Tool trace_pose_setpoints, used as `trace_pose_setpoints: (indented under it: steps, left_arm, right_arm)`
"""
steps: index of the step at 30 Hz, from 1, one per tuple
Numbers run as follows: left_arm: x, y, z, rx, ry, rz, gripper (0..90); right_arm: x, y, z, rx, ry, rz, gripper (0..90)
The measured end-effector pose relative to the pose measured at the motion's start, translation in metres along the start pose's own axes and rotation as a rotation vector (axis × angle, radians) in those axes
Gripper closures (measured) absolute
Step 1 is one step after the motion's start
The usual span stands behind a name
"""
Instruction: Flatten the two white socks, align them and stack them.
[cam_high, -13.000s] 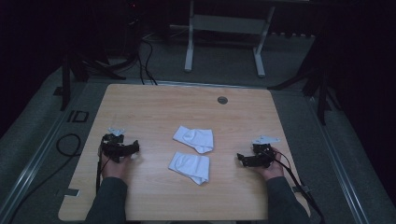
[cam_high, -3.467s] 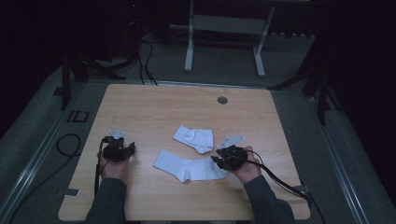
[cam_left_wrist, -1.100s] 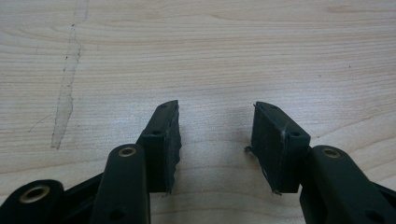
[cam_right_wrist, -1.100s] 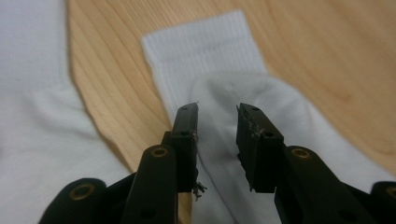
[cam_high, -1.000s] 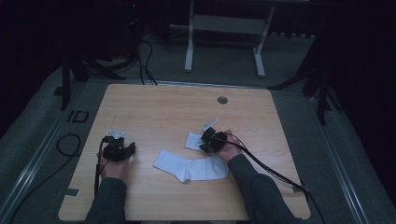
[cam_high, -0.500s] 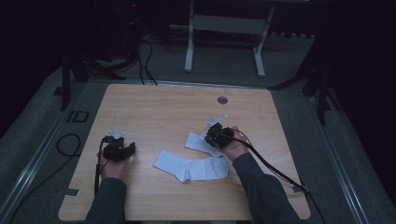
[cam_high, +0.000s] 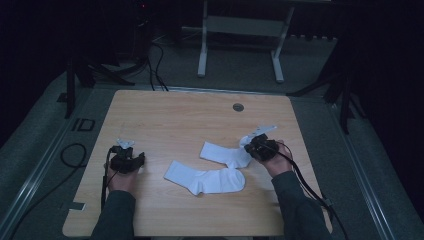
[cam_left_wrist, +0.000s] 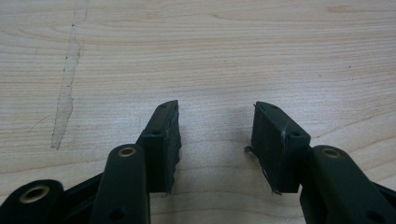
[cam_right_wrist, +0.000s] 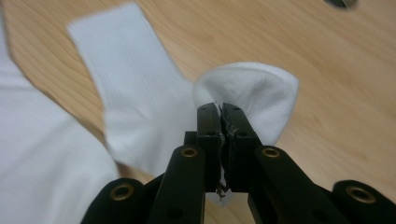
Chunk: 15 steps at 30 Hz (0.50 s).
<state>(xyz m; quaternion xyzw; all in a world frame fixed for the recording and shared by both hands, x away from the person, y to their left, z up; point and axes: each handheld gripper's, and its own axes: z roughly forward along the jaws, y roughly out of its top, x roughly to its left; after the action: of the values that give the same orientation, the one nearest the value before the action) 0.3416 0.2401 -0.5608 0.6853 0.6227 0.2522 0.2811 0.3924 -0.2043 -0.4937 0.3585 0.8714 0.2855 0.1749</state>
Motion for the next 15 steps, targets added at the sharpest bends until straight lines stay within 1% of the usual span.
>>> trace_pose_setpoints:
  steps: [3, 4, 6, 8, 11, 13, 14, 15]
  left_arm:
    - [0.000, 0.000, 0.000, -0.001, 0.000, 0.000, 51.9]
    - [0.000, 0.000, 0.000, -0.001, 0.000, 0.000, 51.9]
    - [0.000, 0.000, 0.000, -0.001, 0.001, 0.001, 51.9]
    - [0.000, 0.000, 0.000, -0.001, 0.001, 0.001, 51.9]
    - [0.000, 0.000, 0.000, -0.002, 0.001, 0.001, 51.9]
    - [0.000, 0.000, 0.000, -0.002, 0.002, 0.001, 51.9]
    - [0.000, 0.000, 0.000, -0.002, 0.001, 0.001, 51.9]
    - [0.000, 0.000, 0.000, -0.002, 0.001, 0.001, 51.9]
  right_arm:
    - [-0.013, -0.016, -0.003, 0.020, -0.014, 0.039, 84.5]
    - [-0.018, -0.021, -0.004, 0.033, -0.016, 0.055, 81.3]
    - [-0.026, -0.029, -0.007, 0.060, 0.000, 0.076, 72.4]
    - [-0.032, -0.033, -0.012, 0.049, -0.015, 0.092, 65.7]
    - [-0.034, -0.034, -0.015, 0.041, -0.018, 0.097, 63.2]
    - [-0.037, -0.030, -0.022, 0.015, -0.008, 0.104, 59.0]
    - [-0.035, -0.025, -0.021, 0.011, 0.001, 0.090, 58.1]
    - [-0.035, -0.025, -0.021, 0.011, 0.001, 0.090, 58.1]
